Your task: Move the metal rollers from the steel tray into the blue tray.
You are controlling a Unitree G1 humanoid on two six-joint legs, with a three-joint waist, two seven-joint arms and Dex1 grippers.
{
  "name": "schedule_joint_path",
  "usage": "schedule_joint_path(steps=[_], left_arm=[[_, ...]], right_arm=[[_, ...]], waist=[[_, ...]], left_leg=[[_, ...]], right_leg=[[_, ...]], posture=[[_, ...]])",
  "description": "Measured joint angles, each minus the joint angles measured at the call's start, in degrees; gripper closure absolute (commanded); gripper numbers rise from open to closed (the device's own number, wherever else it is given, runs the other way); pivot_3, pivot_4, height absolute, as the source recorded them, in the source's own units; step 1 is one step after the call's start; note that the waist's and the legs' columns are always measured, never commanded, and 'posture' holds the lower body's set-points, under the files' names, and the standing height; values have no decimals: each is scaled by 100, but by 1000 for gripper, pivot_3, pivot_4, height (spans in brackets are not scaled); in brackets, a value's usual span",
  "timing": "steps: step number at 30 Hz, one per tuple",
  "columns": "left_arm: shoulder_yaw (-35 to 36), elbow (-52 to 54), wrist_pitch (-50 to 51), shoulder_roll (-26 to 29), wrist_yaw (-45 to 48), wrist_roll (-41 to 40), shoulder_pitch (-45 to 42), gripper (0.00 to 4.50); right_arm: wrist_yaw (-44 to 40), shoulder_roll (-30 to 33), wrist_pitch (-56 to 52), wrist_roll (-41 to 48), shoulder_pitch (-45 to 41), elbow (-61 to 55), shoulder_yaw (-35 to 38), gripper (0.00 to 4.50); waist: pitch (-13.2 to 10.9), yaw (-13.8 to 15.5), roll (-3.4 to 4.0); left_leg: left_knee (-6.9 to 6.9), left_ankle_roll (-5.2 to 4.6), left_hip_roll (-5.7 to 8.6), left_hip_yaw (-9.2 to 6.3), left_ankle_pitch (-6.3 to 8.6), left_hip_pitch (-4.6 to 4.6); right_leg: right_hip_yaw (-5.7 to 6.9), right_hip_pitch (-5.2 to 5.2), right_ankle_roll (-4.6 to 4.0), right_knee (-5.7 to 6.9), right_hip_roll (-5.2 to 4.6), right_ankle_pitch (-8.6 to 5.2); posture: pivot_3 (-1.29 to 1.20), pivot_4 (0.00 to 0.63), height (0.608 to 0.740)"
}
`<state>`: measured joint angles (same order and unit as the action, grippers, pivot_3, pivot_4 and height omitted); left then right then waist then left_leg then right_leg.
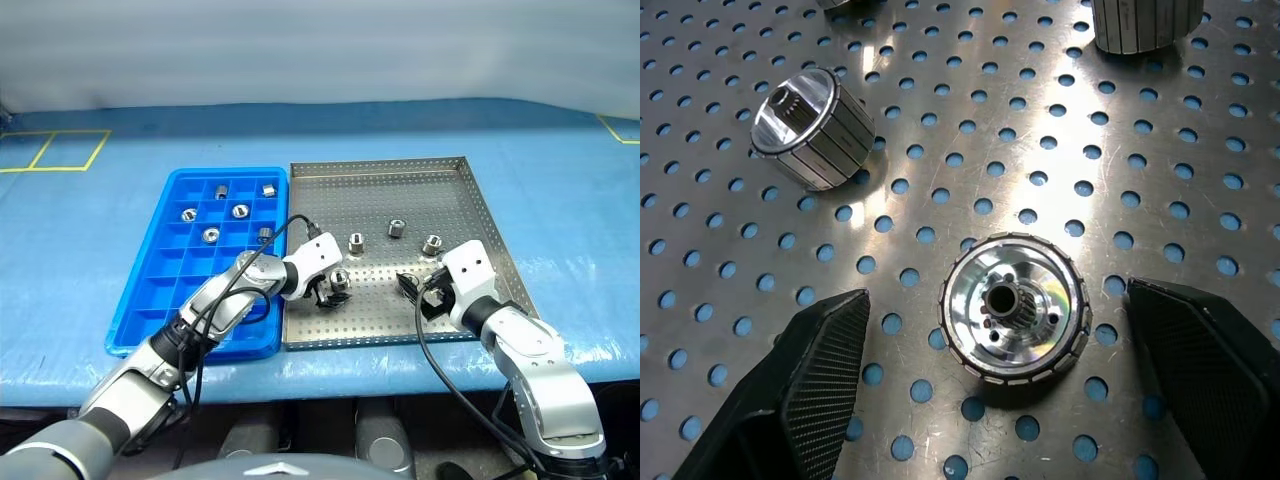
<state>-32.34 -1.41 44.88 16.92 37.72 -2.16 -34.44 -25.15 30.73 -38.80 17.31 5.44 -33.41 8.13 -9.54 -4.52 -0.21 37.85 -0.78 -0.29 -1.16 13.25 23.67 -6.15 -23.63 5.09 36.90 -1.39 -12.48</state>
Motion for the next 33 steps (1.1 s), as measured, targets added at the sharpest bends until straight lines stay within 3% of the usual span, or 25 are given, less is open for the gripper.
schedule_joint_path(steps=[4, 7, 10, 24, 28, 33], left_arm=[[0, -43, 16, -66, 35, -14, 4, 2192], [21, -43, 56, -79, 59, -22, 12, 2192], [54, -27, 60, -86, 75, -32, 45, 2683], [922, 735, 259, -229, -75, -461, 385, 2717], [1545, 1383, 553, -330, -400, -710, 462, 2717], [2187, 2586, 1088, 114, -894, -724, 826, 2717]], right_arm=[[8, 0, 1, -16, -20, 0, -53, 0], [9, 1, 1, -21, -62, 1, -79, 0], [1, 1, 1, -20, -87, 1, -108, 0], [-246, 48, -3, -18, -361, 155, -434, 0], [-372, 60, -2, 7, -518, 175, -444, 0], [-906, 147, 69, 249, -654, 309, -533, 0]], waist=[[0, -1, 0], [0, 3, 0], [0, 11, 0], [0, 60, 0], [-1, 80, -2], [-1, 99, -2]], left_leg=[[0, 0, 0, 0, 0, 0], [0, 0, 0, 0, 0, 0], [0, 0, 0, 0, 0, 0], [1, 0, 0, -2, 0, 3], [2, 0, -1, -7, 0, 2], [-7, 0, -5, -13, 0, -6]], right_leg=[[0, -1, 0, 1, 0, 0], [0, 0, 1, 1, 0, 0], [0, 0, 1, 1, 0, 1], [0, -1, 24, 1, 0, 15], [2, 1, 26, 2, 0, 17], [6, 3, 24, 4, 3, 16]], posture=[[-90, 150, 740], [-87, 150, 740], [-75, 150, 740], [-28, 150, 740], [33, 150, 740], [107, 150, 740]])
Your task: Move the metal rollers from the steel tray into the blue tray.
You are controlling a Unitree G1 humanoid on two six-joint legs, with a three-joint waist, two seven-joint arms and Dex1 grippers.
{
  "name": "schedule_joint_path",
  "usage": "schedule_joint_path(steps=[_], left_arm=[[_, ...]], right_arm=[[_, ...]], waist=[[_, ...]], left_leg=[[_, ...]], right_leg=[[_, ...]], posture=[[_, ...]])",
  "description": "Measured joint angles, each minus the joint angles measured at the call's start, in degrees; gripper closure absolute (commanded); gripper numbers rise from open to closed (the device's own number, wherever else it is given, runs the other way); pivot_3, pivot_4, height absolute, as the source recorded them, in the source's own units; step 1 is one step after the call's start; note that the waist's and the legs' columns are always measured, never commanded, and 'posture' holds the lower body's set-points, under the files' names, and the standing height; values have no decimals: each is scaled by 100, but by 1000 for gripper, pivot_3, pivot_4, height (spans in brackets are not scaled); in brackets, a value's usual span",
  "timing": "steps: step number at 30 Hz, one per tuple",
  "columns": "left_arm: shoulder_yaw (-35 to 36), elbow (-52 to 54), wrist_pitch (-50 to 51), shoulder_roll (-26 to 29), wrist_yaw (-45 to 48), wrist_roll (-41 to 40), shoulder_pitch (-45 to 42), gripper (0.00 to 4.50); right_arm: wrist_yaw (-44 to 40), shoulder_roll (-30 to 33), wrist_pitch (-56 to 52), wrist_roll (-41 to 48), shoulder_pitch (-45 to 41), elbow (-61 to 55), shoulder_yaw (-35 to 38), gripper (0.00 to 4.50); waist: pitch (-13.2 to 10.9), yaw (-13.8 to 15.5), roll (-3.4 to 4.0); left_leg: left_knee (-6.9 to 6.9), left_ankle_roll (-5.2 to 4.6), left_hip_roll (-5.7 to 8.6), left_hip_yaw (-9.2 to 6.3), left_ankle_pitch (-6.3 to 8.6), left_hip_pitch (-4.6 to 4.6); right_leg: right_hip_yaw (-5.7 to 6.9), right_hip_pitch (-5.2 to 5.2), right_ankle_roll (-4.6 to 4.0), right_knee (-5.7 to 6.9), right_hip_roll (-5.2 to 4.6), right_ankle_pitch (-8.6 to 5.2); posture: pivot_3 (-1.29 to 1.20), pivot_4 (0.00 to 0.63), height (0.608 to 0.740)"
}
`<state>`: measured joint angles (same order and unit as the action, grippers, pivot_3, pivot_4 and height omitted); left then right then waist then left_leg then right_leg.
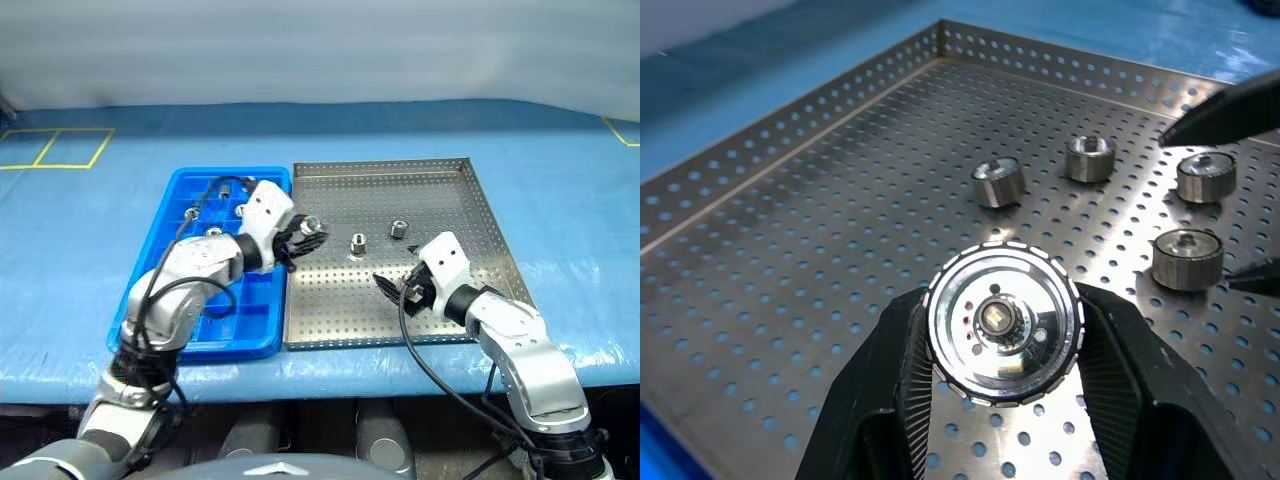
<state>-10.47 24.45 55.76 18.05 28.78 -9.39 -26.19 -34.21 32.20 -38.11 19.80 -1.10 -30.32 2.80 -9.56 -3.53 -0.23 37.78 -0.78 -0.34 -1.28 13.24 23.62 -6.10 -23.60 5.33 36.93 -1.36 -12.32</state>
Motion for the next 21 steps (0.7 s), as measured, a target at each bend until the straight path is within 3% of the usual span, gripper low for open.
schedule_joint_path(steps=[6, 12, 21], left_arm=[[577, 837, 865, 494, -692, 222, 705, 2717], [947, 894, 1253, 375, -1503, 508, 917, 2717], [997, 234, 1119, 81, -2190, 833, 925, 2717]], right_arm=[[-821, -5, 70, 435, -613, 111, -548, 0], [-1066, -157, 157, 571, -963, 336, -953, 0], [-945, -149, 258, 470, -965, 469, -1057, 0]], waist=[[-14, 185, -23], [-21, 583, -39], [-25, 728, -47]], left_leg=[[5, 1, -2, -23, -1, 1], [8, 8, 5, -44, -4, 14], [2, 19, 2, -53, -9, 16]], right_leg=[[17, 6, -3, 2, 1, 0], [45, 9, -34, -7, -9, 11], [64, 6, -68, -4, -10, 1]], posture=[[198, 150, 740], [230, 150, 740], [199, 150, 740]])
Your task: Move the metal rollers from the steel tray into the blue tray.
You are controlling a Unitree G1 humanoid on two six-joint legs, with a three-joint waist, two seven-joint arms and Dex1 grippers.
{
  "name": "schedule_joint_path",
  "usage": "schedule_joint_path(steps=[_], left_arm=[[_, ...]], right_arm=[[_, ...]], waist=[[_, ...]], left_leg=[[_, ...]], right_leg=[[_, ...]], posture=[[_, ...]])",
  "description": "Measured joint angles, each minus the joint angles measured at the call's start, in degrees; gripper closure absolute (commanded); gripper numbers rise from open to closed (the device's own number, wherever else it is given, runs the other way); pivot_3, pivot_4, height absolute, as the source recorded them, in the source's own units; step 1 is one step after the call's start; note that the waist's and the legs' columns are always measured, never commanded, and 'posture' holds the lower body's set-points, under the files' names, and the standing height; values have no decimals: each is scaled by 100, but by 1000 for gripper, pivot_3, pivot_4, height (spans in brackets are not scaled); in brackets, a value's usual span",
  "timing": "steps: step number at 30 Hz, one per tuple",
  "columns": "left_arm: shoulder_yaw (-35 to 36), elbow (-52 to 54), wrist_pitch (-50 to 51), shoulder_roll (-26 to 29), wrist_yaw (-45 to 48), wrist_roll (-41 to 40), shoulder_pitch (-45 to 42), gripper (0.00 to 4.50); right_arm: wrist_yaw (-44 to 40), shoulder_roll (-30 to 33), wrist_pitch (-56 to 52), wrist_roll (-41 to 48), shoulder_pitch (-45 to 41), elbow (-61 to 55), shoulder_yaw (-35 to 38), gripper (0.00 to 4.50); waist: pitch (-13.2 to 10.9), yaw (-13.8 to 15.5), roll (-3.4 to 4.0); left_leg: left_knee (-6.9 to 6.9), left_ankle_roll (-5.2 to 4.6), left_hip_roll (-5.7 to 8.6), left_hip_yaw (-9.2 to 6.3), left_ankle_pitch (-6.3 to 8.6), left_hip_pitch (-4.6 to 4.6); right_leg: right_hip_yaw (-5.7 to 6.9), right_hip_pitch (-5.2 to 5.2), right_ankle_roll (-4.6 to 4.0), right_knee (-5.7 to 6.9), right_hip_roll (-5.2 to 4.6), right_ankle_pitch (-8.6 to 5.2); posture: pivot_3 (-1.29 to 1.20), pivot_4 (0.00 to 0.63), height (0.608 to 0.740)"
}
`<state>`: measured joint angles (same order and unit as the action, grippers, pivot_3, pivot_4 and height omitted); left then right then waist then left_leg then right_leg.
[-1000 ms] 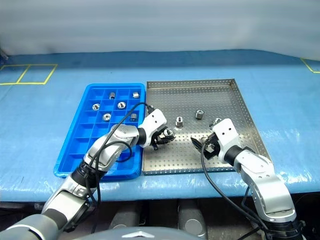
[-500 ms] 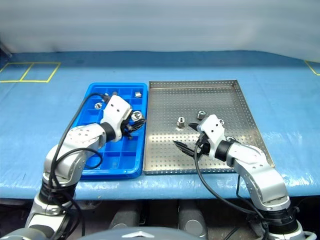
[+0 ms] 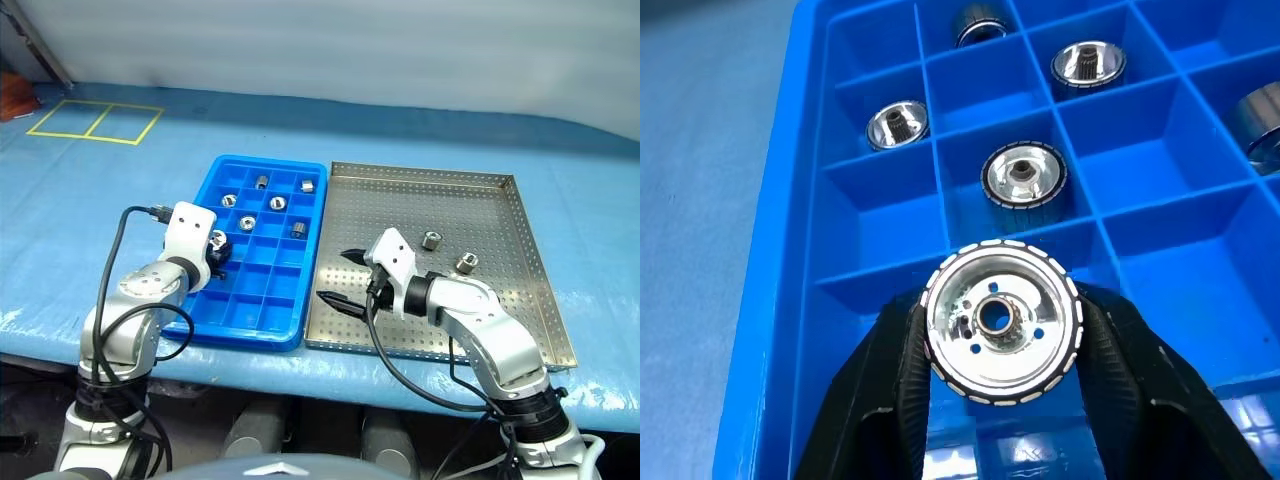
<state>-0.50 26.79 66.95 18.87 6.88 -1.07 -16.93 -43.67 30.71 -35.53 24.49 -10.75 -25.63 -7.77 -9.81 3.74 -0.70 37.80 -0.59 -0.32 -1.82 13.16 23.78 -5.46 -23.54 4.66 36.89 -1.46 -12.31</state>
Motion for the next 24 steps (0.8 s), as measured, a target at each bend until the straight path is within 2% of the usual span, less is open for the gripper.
schedule_joint_path(steps=[8, 10, 11, 16, 20, 24], left_arm=[[94, -324, -267, -147, -434, 254, -23, 2717], [96, -325, -283, -147, -435, 269, -37, 2012], [91, -335, -302, -144, -435, 279, -37, 1830], [108, -381, -480, -257, -433, 301, -92, 345], [195, -380, -1064, -581, -99, -73, -116, 345], [103, -215, -1852, -827, 887, -930, -133, 345]], right_arm=[[185, 38, 0, -57, 112, -30, 30, 0], [238, 38, 0, -64, 115, -36, 34, 0], [258, 38, 0, -67, 116, -36, 34, 0], [308, 42, 0, -94, 137, -36, 35, 0], [400, 64, 1, -143, 190, -60, 54, 0], [544, 71, -4, -146, 384, -179, 177, 0]], waist=[[-1, -21, -2], [-1, -29, -2], [-1, -36, -3], [-1, -61, -2], [-1, -67, -3], [-1, -98, -3]], left_leg=[[0, 2, -1, -1, 0, 1], [0, 2, -1, 0, -1, 0], [0, 2, -1, 0, -1, 0], [0, 2, -1, 0, -1, 1], [1, 4, 0, 0, -2, 2], [1, 6, 1, 2, -2, 4]], right_leg=[[3, 0, -5, 1, 0, -1], [3, 0, -6, 1, 0, -1], [3, 0, -6, 1, 0, -1], [3, 1, -5, 1, 0, -1], [3, 2, -7, 0, -3, -1], [3, 0, -13, -1, -4, -4]], posture=[[181, 150, 740], [181, 150, 740], [181, 150, 740], [165, 150, 740], [147, 150, 740], [104, 150, 740]])
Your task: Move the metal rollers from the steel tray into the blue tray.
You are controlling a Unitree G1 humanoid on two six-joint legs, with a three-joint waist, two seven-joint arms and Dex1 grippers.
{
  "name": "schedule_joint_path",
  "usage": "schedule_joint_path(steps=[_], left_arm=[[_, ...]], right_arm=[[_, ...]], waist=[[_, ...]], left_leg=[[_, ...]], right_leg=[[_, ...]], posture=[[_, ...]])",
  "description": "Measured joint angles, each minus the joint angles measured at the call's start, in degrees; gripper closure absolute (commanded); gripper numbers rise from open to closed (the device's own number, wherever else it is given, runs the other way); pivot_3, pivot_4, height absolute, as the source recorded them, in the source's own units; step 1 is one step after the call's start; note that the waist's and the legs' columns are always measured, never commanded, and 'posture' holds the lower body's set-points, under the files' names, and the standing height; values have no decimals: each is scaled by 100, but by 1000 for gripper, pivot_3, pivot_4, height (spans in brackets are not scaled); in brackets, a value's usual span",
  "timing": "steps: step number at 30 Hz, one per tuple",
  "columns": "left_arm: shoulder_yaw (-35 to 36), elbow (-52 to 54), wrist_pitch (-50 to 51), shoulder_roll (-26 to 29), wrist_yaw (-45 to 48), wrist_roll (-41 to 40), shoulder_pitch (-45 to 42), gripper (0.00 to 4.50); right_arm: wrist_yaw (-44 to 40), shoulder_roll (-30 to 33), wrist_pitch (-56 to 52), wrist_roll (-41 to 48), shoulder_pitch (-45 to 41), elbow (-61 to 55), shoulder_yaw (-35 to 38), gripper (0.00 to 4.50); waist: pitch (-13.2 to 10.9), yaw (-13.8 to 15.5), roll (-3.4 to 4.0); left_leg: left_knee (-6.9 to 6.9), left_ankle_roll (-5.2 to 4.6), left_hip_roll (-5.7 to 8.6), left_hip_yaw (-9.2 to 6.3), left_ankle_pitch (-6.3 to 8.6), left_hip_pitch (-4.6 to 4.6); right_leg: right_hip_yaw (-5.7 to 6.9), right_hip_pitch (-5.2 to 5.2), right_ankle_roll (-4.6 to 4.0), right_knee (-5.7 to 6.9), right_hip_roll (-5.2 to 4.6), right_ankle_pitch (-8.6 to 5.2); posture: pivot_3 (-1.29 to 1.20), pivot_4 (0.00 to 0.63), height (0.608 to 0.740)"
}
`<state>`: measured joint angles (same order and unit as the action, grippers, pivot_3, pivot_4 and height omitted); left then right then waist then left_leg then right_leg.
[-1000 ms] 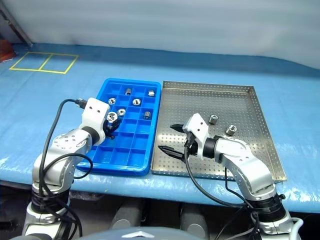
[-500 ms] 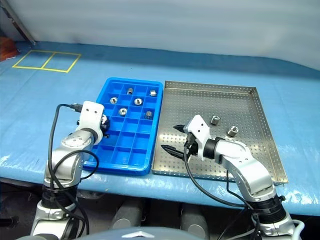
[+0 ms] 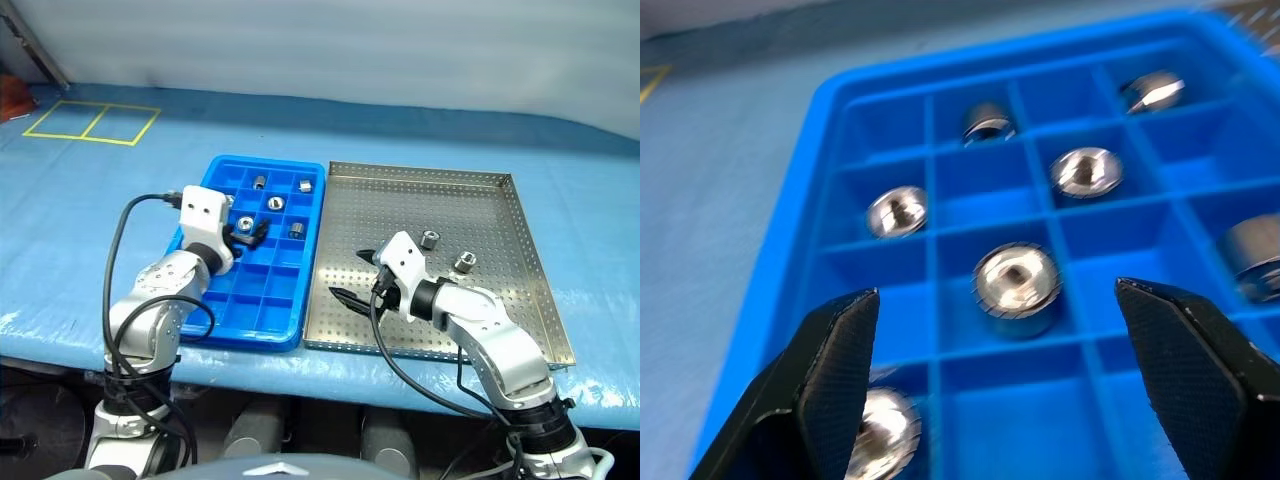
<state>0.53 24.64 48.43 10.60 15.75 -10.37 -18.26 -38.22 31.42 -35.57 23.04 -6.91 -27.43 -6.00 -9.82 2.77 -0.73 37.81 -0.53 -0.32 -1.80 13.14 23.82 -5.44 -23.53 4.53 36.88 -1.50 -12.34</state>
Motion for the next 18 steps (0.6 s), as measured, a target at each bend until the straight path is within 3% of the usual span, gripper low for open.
schedule_joint_path(steps=[6, 18], left_arm=[[-1326, -645, -434, 410, 1269, -201, -747, 345], [-2295, -3773, -1595, -376, 1470, 581, -2051, 345]], right_arm=[[268, 192, -93, -2, 523, -466, 313, 0], [724, 251, -255, 6, 1218, -1170, 671, 0]], waist=[[2, -112, 3], [2, -551, 3]], left_leg=[[10, -1, 0, 7, -1, -4], [3, -2, -3, 8, 0, -4]], right_leg=[[-5, 6, 20, 0, 6, -15], [-10, 0, 47, 1, 11, -2]], posture=[[25, 150, 740], [-109, 150, 740]])
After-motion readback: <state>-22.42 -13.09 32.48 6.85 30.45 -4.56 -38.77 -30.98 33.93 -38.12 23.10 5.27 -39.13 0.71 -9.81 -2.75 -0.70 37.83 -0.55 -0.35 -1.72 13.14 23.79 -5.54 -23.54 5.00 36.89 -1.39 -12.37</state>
